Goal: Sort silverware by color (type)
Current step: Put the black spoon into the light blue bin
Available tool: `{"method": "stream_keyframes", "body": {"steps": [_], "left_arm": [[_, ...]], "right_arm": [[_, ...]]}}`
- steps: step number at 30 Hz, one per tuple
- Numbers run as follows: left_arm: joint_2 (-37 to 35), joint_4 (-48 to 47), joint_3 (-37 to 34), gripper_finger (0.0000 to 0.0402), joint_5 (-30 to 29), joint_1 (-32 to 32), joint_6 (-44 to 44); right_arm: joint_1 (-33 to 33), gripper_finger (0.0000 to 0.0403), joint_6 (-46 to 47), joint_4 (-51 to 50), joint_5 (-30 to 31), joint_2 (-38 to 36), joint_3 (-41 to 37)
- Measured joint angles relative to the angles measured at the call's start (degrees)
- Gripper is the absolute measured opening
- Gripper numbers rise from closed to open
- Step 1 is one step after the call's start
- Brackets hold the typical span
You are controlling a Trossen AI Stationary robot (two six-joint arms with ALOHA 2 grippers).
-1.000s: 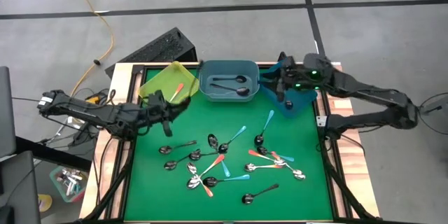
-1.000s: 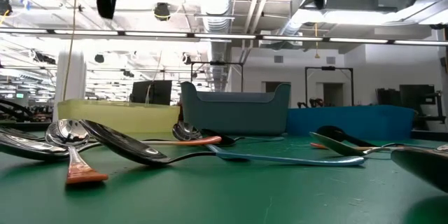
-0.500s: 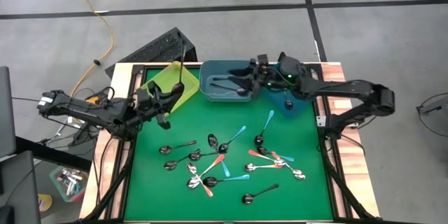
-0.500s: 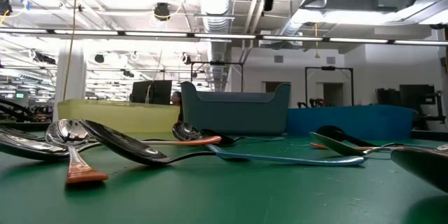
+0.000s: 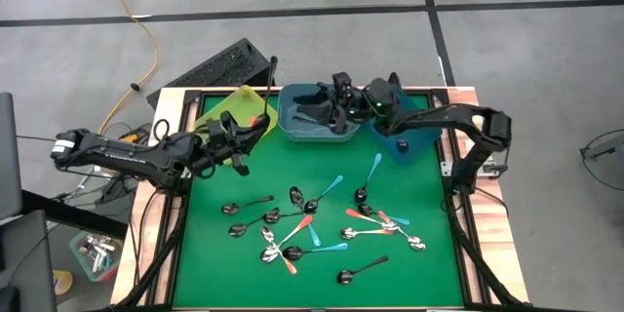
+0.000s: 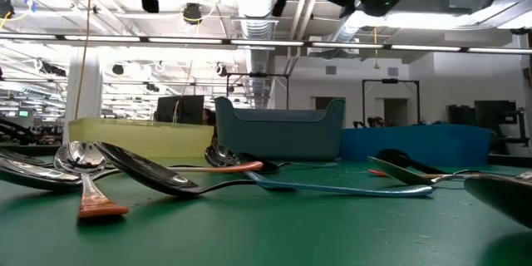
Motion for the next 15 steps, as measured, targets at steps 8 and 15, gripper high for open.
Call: {"method": "stream_keyframes", "body": {"steps": [8, 15], "left_arm": [[0.65, 0.51, 0.00, 0.0000, 3.33, 2.48, -2.25], [0.67, 0.05, 0.00, 0.0000, 3.74, 2.73, -3.08]], "right_arm": [[-0.55, 0.0263, -0.24, -0.74, -4.32, 6.10, 6.82], [-0.50, 0.0263, -0.15, -2.66, -7.78, 10.86, 13.02]]}}
